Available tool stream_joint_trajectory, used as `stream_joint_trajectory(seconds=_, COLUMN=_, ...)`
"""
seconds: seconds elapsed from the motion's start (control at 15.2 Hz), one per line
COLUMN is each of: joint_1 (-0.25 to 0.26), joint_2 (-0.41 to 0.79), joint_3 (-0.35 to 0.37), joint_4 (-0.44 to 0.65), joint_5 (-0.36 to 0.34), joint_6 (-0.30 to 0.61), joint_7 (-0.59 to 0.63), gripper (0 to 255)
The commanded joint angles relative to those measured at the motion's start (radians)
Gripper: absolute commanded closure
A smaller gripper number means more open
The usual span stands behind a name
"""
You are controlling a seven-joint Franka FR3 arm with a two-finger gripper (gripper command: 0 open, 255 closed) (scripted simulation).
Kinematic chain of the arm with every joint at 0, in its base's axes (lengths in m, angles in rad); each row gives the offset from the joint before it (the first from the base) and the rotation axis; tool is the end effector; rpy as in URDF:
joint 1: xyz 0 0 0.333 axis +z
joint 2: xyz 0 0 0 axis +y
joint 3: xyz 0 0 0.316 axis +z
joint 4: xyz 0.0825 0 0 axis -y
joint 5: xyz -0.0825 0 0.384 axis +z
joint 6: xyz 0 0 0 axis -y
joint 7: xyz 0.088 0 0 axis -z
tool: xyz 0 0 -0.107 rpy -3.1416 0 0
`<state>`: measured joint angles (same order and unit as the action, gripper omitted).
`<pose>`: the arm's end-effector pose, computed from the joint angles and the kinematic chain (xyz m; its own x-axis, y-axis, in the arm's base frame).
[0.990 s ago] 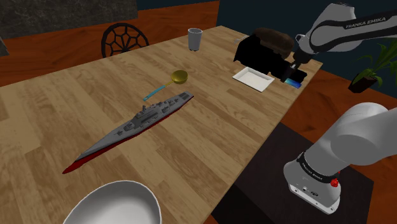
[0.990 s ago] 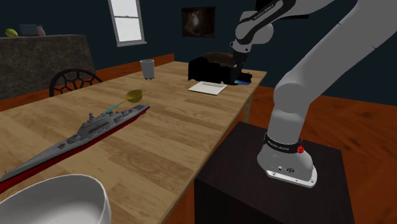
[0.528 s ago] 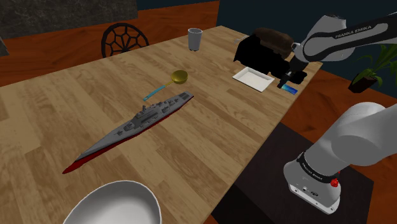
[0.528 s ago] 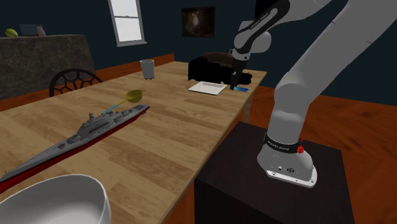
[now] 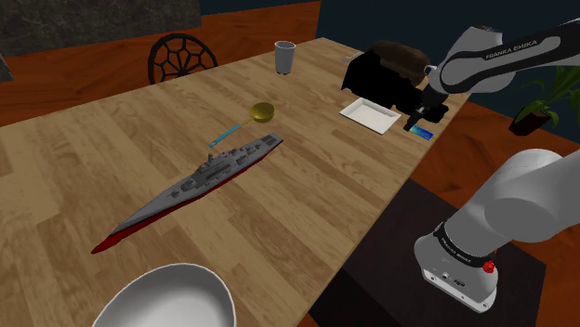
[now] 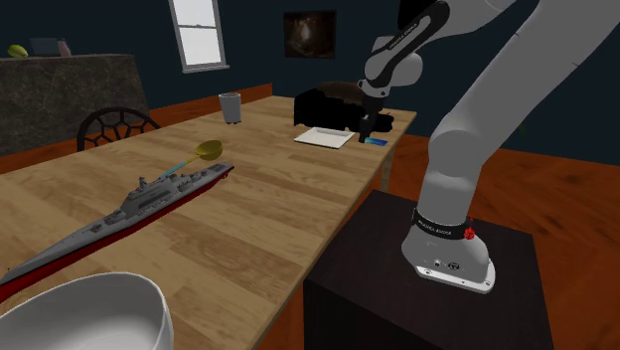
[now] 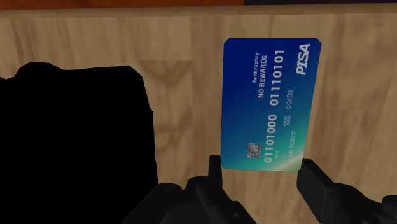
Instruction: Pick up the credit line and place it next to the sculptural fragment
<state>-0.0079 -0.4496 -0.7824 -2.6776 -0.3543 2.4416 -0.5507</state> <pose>0.2958 -0.2768 0.3490 0.9878 0.0565 0.1449 0.0530 -0.9982 0.0281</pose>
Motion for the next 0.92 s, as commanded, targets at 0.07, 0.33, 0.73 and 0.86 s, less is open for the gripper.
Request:
stream_joint_trajectory(seconds=0.07, joint_1=0.0, joint_2=0.0, joint_3=0.0, joint_4=0.0, joint_5=0.0, joint_6=0.0, joint_7=0.0, gripper=0)
stream_joint_trajectory(seconds=0.33, joint_1=0.0, joint_2=0.0, joint_3=0.0, joint_4=0.0, joint_5=0.0, joint_6=0.0, joint_7=0.0, gripper=0)
stream_joint_trajectory(seconds=0.73, joint_1=-0.045, joint_2=-0.12, joint_3=0.075, joint_4=0.049, joint_5=-0.015, joint_6=-0.169, joint_7=0.022, gripper=0)
stream_joint_trajectory(seconds=0.86, joint_1=-0.045, joint_2=-0.12, joint_3=0.075, joint_4=0.049, joint_5=-0.015, joint_6=-0.169, joint_7=0.022, gripper=0)
